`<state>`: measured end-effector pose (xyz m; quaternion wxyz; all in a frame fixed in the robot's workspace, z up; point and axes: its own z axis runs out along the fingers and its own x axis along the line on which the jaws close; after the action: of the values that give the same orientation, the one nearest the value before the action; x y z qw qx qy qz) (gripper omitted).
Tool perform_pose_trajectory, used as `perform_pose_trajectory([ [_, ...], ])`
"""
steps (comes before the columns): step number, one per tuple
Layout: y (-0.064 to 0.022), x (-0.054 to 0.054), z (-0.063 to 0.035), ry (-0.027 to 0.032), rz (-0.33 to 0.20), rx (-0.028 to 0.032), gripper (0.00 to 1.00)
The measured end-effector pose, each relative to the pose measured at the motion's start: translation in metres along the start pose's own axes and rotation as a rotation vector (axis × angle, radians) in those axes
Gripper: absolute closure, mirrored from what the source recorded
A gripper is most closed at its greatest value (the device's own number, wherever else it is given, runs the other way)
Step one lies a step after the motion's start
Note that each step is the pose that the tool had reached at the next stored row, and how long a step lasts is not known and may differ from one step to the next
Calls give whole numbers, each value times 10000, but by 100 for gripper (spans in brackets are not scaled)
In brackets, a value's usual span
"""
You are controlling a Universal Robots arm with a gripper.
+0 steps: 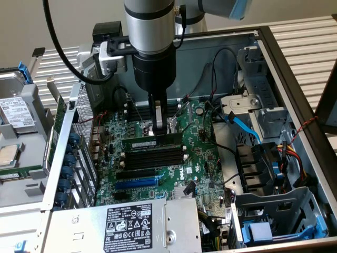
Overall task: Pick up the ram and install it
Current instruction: 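Insert the ram into the slot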
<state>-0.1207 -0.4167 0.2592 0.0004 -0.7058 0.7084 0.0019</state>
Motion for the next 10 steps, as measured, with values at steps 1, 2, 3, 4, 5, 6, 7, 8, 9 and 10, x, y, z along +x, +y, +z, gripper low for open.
perform_pose_trajectory([
  [1,0,3,2,-1,0,-5,87],
  [2,0,4,4,-1,2,-9,87],
  [3,0,4,8,-1,2,-9,87],
  [4,-1,5,13,0,1,-9,87],
  [5,-2,6,20,0,0,-10,87],
  [6,-2,6,30,0,1,-10,87],
  [7,-2,6,41,0,0,-10,87],
  [8,-2,6,54,0,1,-10,87],
  [9,-2,6,66,0,1,-10,87],
  [10,-2,6,78,0,1,-9,87],
])
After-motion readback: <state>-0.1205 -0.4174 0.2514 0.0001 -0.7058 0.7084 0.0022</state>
